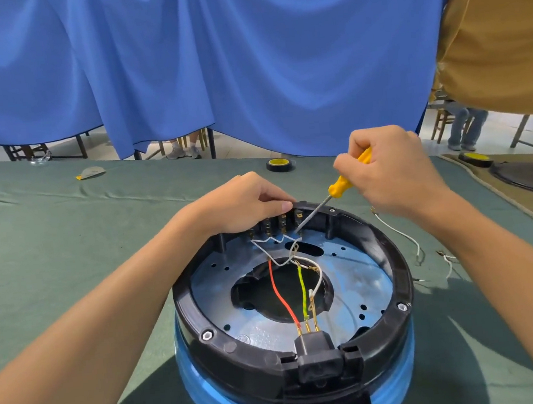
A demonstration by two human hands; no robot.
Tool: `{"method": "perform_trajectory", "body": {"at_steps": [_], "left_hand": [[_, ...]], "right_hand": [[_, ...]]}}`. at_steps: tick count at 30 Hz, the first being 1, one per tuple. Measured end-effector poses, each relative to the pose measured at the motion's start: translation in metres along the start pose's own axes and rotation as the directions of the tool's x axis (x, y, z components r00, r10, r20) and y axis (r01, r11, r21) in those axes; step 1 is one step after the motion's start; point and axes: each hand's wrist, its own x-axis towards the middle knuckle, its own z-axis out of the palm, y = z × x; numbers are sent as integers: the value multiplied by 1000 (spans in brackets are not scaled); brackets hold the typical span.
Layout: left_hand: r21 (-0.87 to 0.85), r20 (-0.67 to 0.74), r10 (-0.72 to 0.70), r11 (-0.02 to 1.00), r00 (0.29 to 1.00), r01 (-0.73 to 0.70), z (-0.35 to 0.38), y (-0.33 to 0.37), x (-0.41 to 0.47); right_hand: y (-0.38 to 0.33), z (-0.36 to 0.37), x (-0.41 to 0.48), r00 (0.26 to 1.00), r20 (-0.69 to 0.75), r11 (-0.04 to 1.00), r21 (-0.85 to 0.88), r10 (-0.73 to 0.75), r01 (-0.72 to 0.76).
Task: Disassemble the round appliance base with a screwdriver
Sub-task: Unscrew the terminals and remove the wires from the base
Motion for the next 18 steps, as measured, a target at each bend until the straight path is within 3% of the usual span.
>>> {"method": "perform_trajectory", "body": {"at_steps": [4, 11, 18], "left_hand": [[-118, 4, 6, 993, 1000, -6, -2, -5, -1], [-111, 23, 9, 994, 1000, -6, -4, -2, -2], [-134, 28, -4, 991, 1000, 8, -5, 0, -2]], "right_hand": [[-1, 2, -9, 998, -51, 997, 63, -49, 52], [1, 15, -19, 985, -106, 986, 80, -139, 148], [-8, 16, -24, 937, -93, 942, -37, -335, 333]]}}
